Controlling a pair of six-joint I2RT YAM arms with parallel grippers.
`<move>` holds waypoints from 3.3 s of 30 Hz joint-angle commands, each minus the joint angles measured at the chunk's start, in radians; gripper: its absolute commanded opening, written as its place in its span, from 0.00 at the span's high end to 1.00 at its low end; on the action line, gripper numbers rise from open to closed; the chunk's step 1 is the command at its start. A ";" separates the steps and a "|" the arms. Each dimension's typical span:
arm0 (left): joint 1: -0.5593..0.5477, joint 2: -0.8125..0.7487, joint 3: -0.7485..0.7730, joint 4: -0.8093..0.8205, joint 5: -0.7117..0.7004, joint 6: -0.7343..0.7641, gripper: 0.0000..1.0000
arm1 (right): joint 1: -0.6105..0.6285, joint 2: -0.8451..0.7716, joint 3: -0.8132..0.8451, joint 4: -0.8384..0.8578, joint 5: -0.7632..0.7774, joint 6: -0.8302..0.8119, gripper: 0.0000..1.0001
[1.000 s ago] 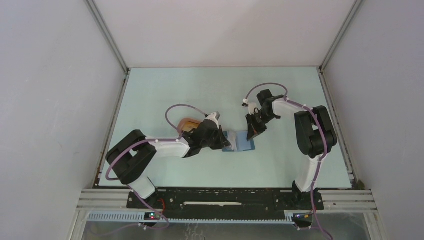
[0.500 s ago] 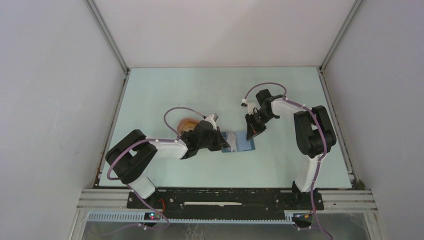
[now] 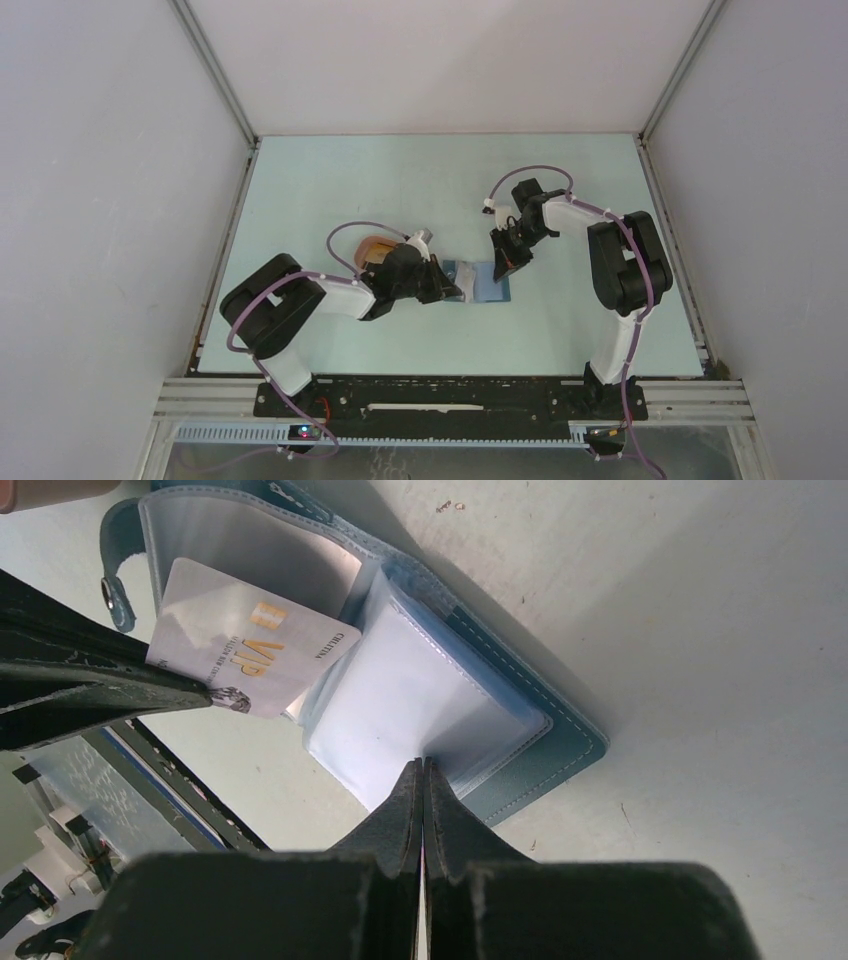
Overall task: Put the credit cards into the card holder
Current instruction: Insert the credit card into the card holder.
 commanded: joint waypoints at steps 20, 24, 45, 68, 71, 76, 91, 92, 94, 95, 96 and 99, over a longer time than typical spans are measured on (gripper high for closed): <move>0.032 0.074 -0.019 0.129 0.179 -0.023 1.00 | 0.007 0.013 0.042 -0.011 0.070 -0.028 1.00; 0.042 0.098 -0.001 0.127 0.200 -0.023 1.00 | 0.007 0.013 0.043 -0.017 0.077 -0.031 1.00; 0.049 0.166 0.154 -0.089 0.090 0.007 1.00 | 0.016 0.010 0.050 -0.022 0.089 -0.037 0.99; 0.015 0.191 0.094 0.052 0.015 -0.135 1.00 | 0.021 0.007 0.052 -0.028 0.082 -0.039 0.98; 0.001 0.193 0.072 0.092 -0.002 -0.164 1.00 | 0.022 0.009 0.052 -0.029 0.080 -0.039 0.97; -0.022 0.199 0.059 0.130 -0.016 -0.197 1.00 | 0.023 0.007 0.053 -0.031 0.079 -0.040 0.97; -0.042 0.203 0.067 0.164 0.036 -0.204 0.89 | 0.016 -0.030 0.060 -0.045 0.023 -0.055 0.90; -0.041 0.201 0.068 0.162 0.036 -0.200 0.88 | 0.013 -0.041 0.060 -0.046 0.008 -0.059 0.88; -0.042 0.199 0.074 0.154 0.041 -0.194 0.86 | 0.003 -0.063 0.059 -0.047 -0.029 -0.066 0.86; -0.042 0.199 0.075 0.154 0.044 -0.192 0.85 | -0.002 -0.075 0.057 -0.045 -0.049 -0.067 0.85; -0.042 0.199 0.076 0.154 0.048 -0.189 0.85 | -0.007 -0.087 0.054 -0.040 -0.069 -0.068 0.84; -0.042 0.193 0.075 0.154 0.051 -0.187 0.82 | -0.023 -0.121 0.042 -0.017 -0.147 -0.053 0.83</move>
